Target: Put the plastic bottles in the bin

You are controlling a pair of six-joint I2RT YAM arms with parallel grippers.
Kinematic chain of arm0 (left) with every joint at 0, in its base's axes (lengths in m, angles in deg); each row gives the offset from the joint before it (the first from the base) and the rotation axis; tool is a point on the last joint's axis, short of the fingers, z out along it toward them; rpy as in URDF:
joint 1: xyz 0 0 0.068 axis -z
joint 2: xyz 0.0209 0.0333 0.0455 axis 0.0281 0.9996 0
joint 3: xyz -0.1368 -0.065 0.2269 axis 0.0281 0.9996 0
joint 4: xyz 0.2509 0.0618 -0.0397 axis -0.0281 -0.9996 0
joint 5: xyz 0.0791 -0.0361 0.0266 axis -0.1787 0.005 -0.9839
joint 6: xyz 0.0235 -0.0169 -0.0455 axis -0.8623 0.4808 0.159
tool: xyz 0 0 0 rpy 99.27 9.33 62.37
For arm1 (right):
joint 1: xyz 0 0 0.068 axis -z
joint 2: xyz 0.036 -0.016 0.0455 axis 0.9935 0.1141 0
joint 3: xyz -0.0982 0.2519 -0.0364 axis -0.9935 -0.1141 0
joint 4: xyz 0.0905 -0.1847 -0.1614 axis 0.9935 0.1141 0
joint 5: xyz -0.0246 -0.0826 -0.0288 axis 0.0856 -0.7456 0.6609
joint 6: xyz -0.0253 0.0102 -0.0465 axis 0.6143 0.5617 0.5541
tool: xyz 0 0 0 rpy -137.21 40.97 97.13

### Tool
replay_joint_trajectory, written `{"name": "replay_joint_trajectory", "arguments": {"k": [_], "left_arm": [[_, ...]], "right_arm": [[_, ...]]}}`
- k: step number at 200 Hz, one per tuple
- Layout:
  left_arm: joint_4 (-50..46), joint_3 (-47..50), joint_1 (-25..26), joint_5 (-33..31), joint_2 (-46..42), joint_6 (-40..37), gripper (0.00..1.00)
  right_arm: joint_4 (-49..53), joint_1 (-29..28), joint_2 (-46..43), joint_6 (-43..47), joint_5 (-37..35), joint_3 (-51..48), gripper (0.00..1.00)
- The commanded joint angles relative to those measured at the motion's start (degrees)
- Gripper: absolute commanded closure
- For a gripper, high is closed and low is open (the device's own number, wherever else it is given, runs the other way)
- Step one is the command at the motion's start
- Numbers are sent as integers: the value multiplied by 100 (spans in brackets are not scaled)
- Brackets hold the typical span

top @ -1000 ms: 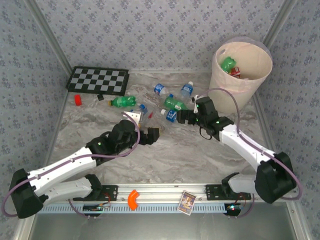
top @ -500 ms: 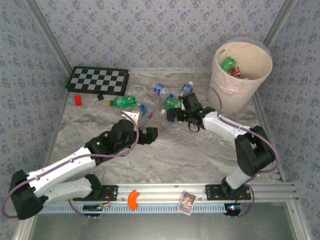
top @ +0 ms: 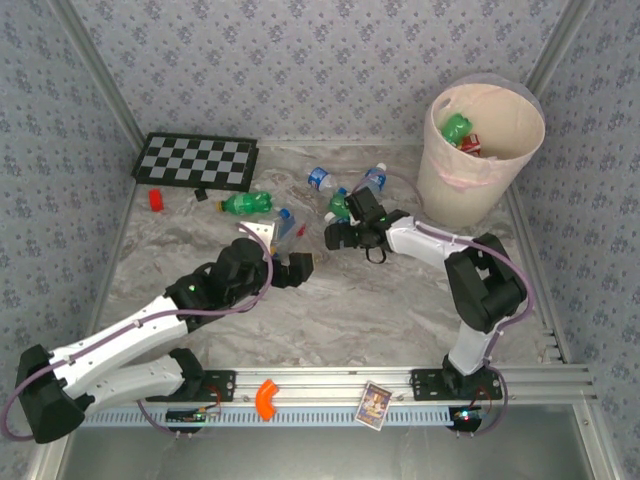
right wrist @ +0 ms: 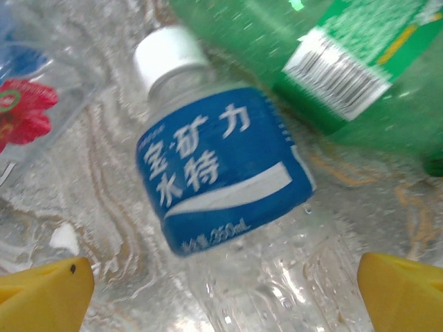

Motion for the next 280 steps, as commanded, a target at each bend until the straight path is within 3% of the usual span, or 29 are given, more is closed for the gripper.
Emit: {"name": "replay_joint_trajectory", "arguments": {"k": [1, 79, 131, 170, 220, 280], "left_arm": [[19, 38, -47, 63, -98, 36, 0], [-91, 132, -47, 56, -360, 67, 0], [-183, 161, -63, 12, -491, 62, 0], [-183, 185, -65, 21, -535, 74, 0], [-236, 194, -72, 5, -704, 64, 0], [-221, -6, -82, 17, -823, -140, 0]], "right_arm": [[255, -218, 136, 72, -182, 192, 1], [801, -549, 802, -180, -953, 831, 0], [750, -556, 967, -167, -986, 975, 19], [762, -647, 858, -121, -1040, 967, 46], [859, -882, 402, -29, -1182, 976, 46], [859, -1030, -833, -3, -1334, 831, 46]]}}
